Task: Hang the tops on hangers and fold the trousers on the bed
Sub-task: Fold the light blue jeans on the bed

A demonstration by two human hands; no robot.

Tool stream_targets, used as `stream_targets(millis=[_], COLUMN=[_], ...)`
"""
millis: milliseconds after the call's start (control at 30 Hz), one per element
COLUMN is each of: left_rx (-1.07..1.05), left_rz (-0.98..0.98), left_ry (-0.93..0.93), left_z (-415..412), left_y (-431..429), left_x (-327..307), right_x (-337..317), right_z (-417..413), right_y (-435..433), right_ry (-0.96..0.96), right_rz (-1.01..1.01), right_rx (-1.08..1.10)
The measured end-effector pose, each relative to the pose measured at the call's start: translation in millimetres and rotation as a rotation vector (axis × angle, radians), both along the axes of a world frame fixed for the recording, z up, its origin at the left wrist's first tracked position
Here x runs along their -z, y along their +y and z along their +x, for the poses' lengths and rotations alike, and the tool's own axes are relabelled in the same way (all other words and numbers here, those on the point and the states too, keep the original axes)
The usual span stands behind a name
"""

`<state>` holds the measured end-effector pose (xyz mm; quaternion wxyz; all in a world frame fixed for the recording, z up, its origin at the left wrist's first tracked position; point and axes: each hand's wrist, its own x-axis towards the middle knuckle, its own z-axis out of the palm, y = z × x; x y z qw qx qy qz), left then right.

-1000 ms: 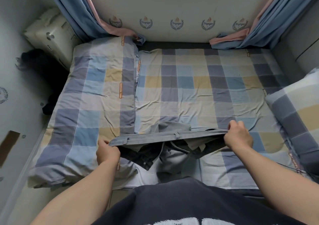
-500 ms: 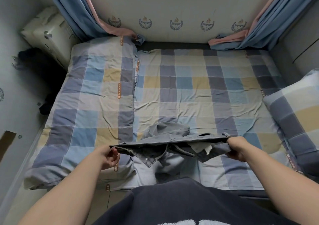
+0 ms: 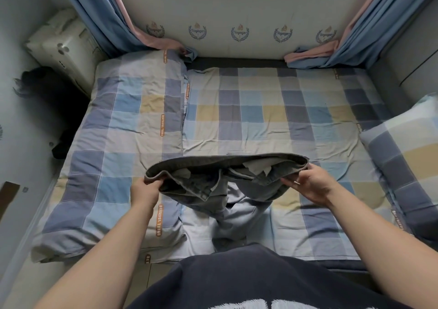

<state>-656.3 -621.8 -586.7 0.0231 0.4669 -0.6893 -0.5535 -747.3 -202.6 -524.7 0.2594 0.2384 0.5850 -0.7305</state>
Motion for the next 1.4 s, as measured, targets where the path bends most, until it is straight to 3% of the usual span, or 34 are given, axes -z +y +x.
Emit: stream_targets(millis=[100,200,300,400,467,533,633,733,867,1000,1267,1400], left_rx=[0.032,0.086,0.139,0.098,0.014,-0.024,-0.042,-0.119,-0.259,-0.169,0.024,0.114], left_rz=[-0.244,-0.338,-0.464,-0.270,-0.123,-0.113,-0.123,-0.012,0.310,0.460,0.351,0.255], left_ry=[-0.070,-0.110,-0.252,-0.114,-0.032,-0.027,0.000,0.074,0.232,0.434,0.691,0.836], left_z=[4.8,8.7,11.4,9.6,6.9,-1.3,-30.2,-73.3,-136.7,-193.3,-247.1,-249.8], left_y=[-2.7,-6.8,-10.7,-6.9,-1.4,2.1,3.4,1.4,-3.1,-7.0,-9.9,-2.6], left_x=[1.9,3.1,7.8,10.6,8.7,0.4,-20.9,-56.7,-128.4,-223.1,-442.2,-536.0], right_x=[-0.5,0.4,3.8,6.8,5.6,2.2,-15.2,-51.9,-118.6,-205.3,-403.5,-492.5], right_z=[-0.5,-3.1,-8.2,-8.4,-11.1,-15.4,-30.1,-55.9,-94.0,-127.9,-171.2,-174.1], right_y=[-4.9,0.1,8.2,7.6,0.3,-7.4,-16.9,-29.2,-49.1,-71.0,-94.7,-101.5], right_ry=[0.135,0.204,0.231,0.154,0.174,0.134,0.131,0.169,0.184,0.312,0.581,0.713], right_rz=[0.354,0.544,0.873,1.124,0.913,0.624,0.441,0.390,0.299,0.274,0.138,0.197], right_rx=[-0.048,-0.104,-0.283,-0.374,-0.180,0.026,0.159,0.195,0.174,0.132,0.086,0.116])
